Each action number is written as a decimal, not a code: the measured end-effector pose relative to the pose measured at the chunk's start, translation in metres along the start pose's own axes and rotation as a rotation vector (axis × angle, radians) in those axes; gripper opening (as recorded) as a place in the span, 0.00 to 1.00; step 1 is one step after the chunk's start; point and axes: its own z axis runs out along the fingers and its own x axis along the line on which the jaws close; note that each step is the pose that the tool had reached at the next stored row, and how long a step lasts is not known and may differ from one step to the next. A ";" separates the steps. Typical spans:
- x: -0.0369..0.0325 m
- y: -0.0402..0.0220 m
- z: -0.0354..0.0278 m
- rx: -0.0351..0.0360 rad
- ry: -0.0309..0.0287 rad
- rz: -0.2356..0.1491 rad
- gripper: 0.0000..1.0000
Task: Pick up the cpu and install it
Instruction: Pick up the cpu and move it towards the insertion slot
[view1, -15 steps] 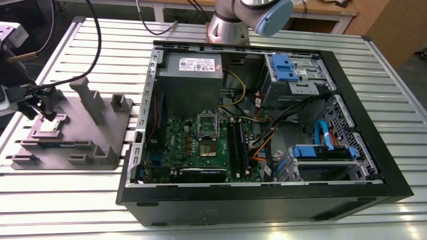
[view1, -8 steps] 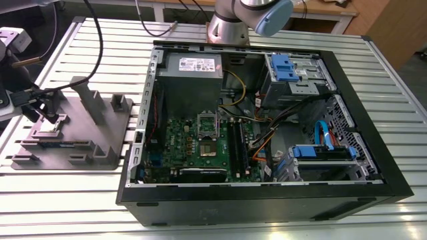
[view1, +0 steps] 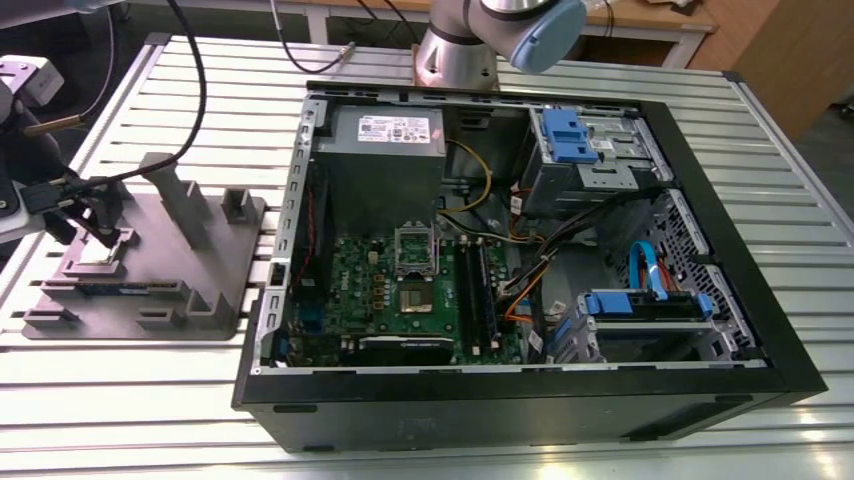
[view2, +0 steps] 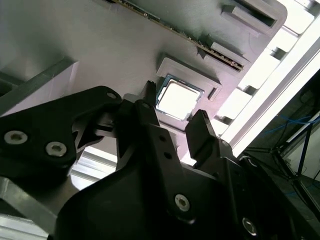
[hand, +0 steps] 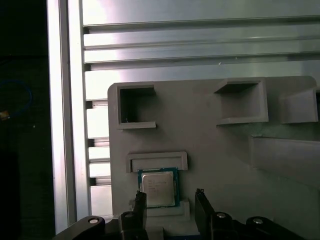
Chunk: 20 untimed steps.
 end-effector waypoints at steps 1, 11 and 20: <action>0.0000 0.0000 0.0000 0.0000 0.0000 0.000 0.48; 0.0002 -0.0006 0.0131 -0.0003 -0.0001 0.000 0.55; 0.0021 0.0002 0.0161 -0.0010 -0.0001 0.000 0.55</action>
